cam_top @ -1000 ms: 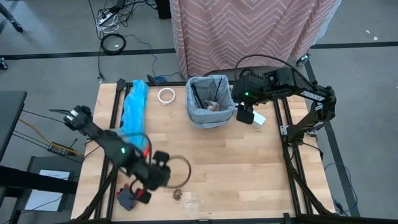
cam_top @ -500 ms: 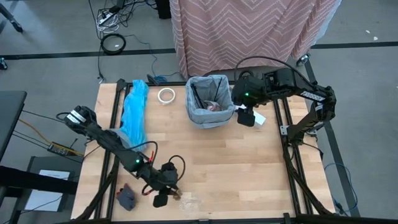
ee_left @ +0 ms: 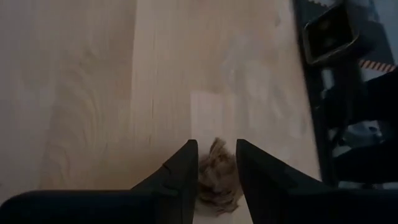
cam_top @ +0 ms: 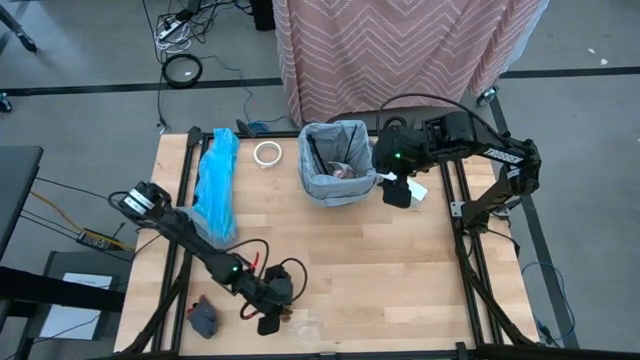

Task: Place trash/remove bag and relplace
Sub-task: Put the brown napkin into the trash bin

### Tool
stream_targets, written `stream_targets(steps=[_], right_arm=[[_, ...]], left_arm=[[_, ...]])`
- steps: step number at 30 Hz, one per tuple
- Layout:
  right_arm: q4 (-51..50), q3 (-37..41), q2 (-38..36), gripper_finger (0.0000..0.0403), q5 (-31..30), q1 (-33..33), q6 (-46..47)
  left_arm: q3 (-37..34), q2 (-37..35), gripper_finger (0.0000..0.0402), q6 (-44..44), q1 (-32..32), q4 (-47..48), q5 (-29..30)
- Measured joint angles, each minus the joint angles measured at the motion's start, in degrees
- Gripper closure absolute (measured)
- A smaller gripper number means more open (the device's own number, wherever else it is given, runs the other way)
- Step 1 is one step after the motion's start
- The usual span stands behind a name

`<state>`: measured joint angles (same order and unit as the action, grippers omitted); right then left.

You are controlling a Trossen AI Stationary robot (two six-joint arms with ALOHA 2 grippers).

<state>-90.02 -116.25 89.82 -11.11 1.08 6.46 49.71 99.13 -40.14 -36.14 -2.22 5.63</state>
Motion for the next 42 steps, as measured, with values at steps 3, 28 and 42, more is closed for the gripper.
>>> stream_targets(steps=[3, 28, 42], right_arm=[[0.0, 0.0, 0.0, 0.0123, 0.6, 0.0, 0.0], [0.0, 0.0, 0.0, 0.0165, -6.0, 2.7, -4.1], [0.0, 0.0, 0.0, 0.0167, -5.8, 8.9, -10.1]], left_arm=[[0.1, 2.1, 0.0284, -0.3, -0.4, 1.3, -0.9], [9.0, -3.8, 0.0399, 2.3, 10.7, 23.6, 0.3], [42.7, -9.6, 0.04, 34.1, 30.6, 48.1, 15.9]])
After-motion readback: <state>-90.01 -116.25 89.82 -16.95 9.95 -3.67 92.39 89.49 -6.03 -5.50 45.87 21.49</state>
